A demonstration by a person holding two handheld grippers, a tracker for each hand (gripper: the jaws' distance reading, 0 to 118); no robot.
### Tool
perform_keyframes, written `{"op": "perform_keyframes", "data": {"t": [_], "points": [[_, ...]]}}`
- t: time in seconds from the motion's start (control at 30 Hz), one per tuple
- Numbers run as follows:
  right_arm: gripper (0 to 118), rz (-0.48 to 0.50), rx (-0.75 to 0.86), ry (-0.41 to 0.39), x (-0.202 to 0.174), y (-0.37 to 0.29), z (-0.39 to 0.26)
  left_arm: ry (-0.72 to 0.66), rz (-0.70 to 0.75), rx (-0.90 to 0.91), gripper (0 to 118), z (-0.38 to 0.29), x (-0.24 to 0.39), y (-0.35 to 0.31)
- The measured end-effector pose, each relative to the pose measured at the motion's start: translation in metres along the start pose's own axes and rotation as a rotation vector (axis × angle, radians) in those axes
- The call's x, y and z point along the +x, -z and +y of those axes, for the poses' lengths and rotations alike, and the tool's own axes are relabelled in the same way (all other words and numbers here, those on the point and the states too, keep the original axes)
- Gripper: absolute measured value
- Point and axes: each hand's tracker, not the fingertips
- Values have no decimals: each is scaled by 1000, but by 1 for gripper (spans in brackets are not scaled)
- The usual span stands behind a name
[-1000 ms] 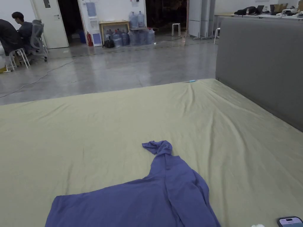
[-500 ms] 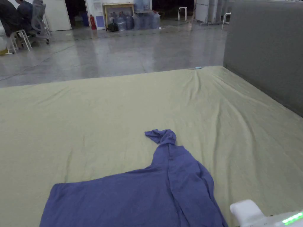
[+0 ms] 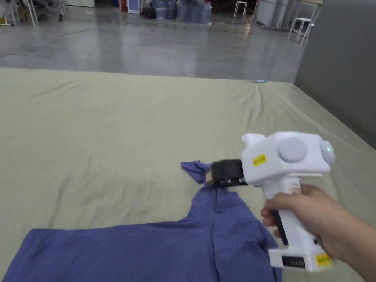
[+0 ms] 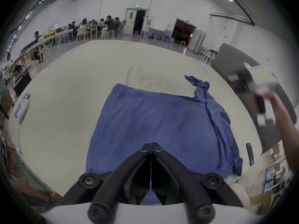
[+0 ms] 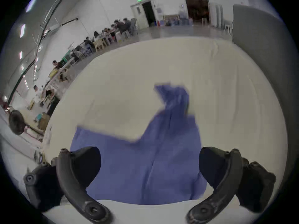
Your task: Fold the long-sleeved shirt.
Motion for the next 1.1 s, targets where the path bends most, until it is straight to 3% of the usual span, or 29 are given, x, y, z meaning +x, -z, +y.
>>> {"op": "perform_keyframes", "data": {"t": [0.07,0.2,0.3,0.37,0.43,0.47,0.5,0.53,0.57,0.6,0.63,0.67,0.73,0.83,0.93,0.97,1.0,1.1], "points": [[118,-51,-67,-31,-1,54,50,35,18,-35,0,-10,0,10],[117,-153,-161,8,2,142,102,24,51,-86,0,-17,-14,21],[97,-212,-166,31,-1,186,108,42,87,-75,0,-13,-19,15],[92,-244,-224,40,-3,210,100,50,91,-65,0,-11,-20,13],[77,-293,-302,-20,-4,229,90,62,96,-68,0,-12,-19,13],[75,-258,-298,-13,-3,230,85,77,91,-75,0,-13,-18,14],[68,-245,-247,2,-6,229,86,85,92,-79,0,-15,-16,15],[32,-243,-245,2,-7,223,91,91,91,-84,0,-15,-15,16],[4,-170,-243,14,-8,217,95,94,89,-94,0,-15,-15,17],[4,-184,-250,13,-11,211,99,92,87,-94,0,-15,-15,17],[4,-272,-238,-20,-14,192,97,88,83,-95,0,-15,-14,16],[4,-284,-236,-86,-17,179,98,87,77,-95,0,-14,-13,14],[4,-210,-159,-131,-20,140,99,93,74,-83,0,-13,-10,9],[4,-107,-66,-43,-25,62,88,95,71,-54,0,-12,-7,-3],[4,-110,-9,-132,-39,-10,52,94,65,-39,0,-14,-4,-12],[4,-118,4,-127,-43,-27,34,96,64,-34,0,-16,-3,-14],[4,-110,12,-106,-45,-41,16,99,66,-31,0,-18,-2,-15],[4,-43,-2,103,-42,-57,-53,106,65,-34,0,-21,1,-18]]}}
